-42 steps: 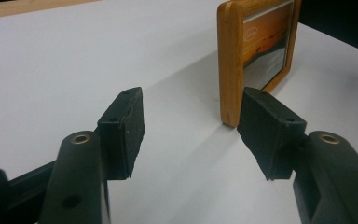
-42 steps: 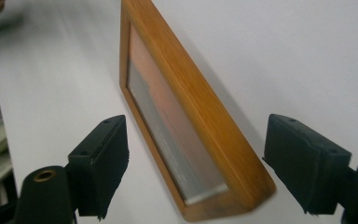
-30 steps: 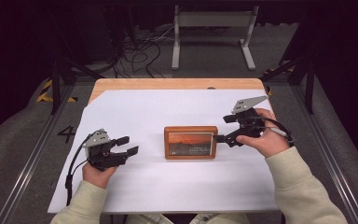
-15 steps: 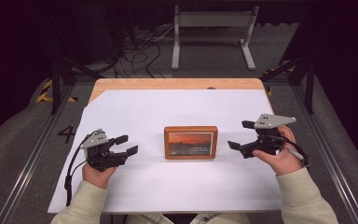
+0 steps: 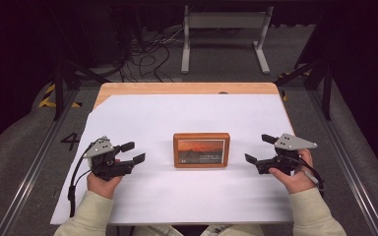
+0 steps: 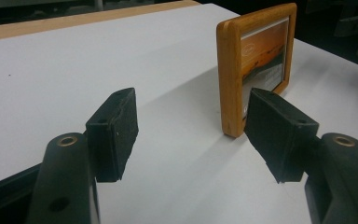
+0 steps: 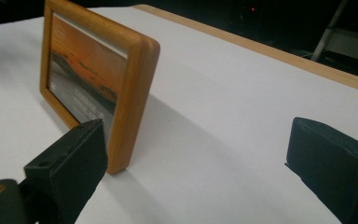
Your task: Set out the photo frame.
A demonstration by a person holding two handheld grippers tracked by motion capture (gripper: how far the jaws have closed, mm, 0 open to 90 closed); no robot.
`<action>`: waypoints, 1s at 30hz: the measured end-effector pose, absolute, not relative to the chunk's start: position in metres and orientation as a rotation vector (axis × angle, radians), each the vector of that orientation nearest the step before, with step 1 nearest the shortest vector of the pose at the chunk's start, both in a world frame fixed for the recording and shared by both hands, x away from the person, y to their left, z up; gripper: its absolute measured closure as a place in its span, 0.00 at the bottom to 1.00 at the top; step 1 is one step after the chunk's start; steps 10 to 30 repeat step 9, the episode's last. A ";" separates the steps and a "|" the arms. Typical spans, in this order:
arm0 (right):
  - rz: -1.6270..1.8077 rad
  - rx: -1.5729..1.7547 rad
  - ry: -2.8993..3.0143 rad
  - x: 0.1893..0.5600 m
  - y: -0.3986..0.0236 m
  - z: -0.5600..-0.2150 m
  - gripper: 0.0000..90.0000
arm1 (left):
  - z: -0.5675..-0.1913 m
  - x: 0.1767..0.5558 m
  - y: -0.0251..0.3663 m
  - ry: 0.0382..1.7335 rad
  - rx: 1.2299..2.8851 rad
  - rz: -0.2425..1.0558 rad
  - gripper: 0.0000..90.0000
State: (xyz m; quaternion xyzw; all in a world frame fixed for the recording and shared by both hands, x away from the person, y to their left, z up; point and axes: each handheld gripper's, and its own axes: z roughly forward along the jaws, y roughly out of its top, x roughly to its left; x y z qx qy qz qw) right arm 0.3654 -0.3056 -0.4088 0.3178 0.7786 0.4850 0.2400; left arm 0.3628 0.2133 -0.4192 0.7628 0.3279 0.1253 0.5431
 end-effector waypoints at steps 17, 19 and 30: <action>1.310 0.876 2.122 0.367 -0.305 -0.412 0.06 | -0.422 0.363 0.209 0.789 1.835 0.298 0.39; 1.310 0.876 2.122 0.367 -0.305 -0.412 0.06 | -0.422 0.363 0.209 0.789 1.835 0.298 0.39; 1.310 0.876 2.122 0.367 -0.305 -0.412 0.06 | -0.422 0.363 0.209 0.789 1.835 0.298 0.39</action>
